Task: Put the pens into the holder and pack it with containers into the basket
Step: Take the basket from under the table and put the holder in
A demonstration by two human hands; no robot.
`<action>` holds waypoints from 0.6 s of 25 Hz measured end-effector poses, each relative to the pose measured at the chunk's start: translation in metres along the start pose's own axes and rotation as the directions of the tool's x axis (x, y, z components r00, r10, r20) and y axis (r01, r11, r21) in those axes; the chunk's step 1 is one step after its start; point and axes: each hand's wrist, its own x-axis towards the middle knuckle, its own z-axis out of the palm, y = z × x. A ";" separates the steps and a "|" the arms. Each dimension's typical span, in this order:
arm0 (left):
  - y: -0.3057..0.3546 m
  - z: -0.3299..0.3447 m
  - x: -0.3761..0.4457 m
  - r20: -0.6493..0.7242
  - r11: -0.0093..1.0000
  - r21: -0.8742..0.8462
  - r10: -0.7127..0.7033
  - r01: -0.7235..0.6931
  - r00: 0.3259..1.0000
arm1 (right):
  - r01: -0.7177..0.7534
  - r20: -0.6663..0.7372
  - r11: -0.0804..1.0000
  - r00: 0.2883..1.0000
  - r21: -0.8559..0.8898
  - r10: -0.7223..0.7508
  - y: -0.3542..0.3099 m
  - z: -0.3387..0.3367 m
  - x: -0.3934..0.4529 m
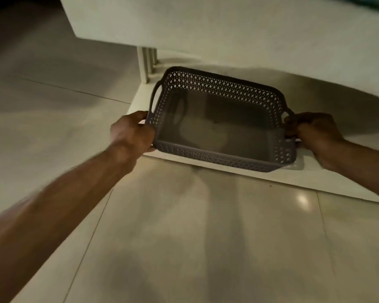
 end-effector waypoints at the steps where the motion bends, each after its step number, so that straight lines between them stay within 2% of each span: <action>1: 0.002 -0.015 -0.022 0.010 0.999 0.039 -0.013 0.013 1.000 | -0.025 0.049 1.000 0.999 0.016 0.025 -0.006 -0.005 -0.021; 4: 0.009 -0.059 -0.098 0.027 0.993 0.083 -0.089 0.086 0.996 | -0.124 0.190 0.992 0.975 0.033 0.116 -0.017 -0.019 -0.094; 9: 0.038 -0.145 -0.232 -0.081 0.938 0.057 -0.337 0.342 0.938 | -0.291 0.373 0.956 0.883 -0.041 0.285 -0.060 -0.060 -0.224; 13: 0.077 -0.198 -0.327 -0.230 0.944 -0.048 -0.329 0.327 0.916 | -0.336 0.442 0.940 0.837 -0.054 0.324 -0.121 -0.104 -0.297; 15: 0.111 -0.219 -0.355 -0.237 0.945 -0.102 -0.325 0.310 0.915 | -0.356 0.464 0.934 0.821 -0.038 0.332 -0.163 -0.128 -0.318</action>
